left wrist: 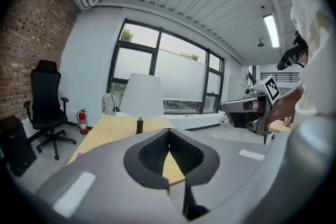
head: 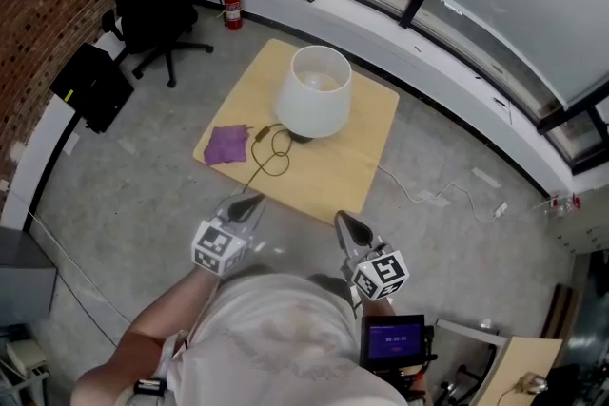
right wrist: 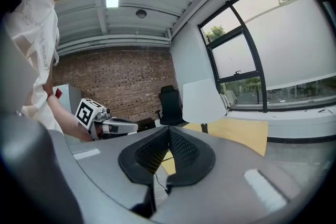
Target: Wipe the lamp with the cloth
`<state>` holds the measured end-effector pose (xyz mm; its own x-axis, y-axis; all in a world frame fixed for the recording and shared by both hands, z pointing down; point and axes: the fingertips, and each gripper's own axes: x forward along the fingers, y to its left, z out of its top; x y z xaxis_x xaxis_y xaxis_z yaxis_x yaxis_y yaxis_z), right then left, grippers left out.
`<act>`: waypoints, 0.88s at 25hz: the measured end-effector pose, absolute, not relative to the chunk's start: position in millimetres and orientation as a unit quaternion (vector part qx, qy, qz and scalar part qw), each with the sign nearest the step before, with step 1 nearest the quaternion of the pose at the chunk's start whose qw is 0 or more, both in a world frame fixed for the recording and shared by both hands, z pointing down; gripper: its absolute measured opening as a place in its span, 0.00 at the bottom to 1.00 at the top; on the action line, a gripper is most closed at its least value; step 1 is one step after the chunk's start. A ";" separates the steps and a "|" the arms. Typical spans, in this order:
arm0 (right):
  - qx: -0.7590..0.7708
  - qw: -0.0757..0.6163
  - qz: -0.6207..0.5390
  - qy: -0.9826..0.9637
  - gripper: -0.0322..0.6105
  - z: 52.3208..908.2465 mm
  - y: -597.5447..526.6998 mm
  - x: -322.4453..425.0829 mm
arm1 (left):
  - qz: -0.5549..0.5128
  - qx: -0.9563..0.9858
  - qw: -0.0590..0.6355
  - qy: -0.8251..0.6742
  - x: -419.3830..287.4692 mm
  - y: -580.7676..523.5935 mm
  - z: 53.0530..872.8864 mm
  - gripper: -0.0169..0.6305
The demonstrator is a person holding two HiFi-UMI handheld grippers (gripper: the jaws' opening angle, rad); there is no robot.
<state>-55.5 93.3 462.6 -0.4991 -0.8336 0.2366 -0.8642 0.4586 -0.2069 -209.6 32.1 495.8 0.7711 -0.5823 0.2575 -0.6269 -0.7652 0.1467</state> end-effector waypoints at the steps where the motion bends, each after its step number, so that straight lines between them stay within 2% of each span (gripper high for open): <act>1: 0.497 0.055 0.150 -0.853 0.07 462.1 91.7 -58.5 | 0.098 0.934 0.114 -0.325 -213.4 28.7 497.4 0.03; 6: 0.491 0.081 0.154 -0.854 0.07 466.7 80.9 -63.7 | 0.085 0.925 0.137 -0.344 -230.6 17.6 514.5 0.03; 12: 0.470 0.081 0.147 -0.867 0.07 466.0 50.2 -69.5 | 0.090 0.913 0.139 -0.372 -249.6 8.5 520.8 0.03; 18: 0.425 0.080 0.166 -0.886 0.07 481.3 33.1 -82.9 | 0.102 0.881 0.182 -0.424 -275.4 5.5 532.6 0.03; 22: 0.404 0.075 0.160 -0.898 0.07 478.7 9.1 -87.2 | 0.105 0.877 0.176 -0.435 -273.8 -15.1 529.4 0.03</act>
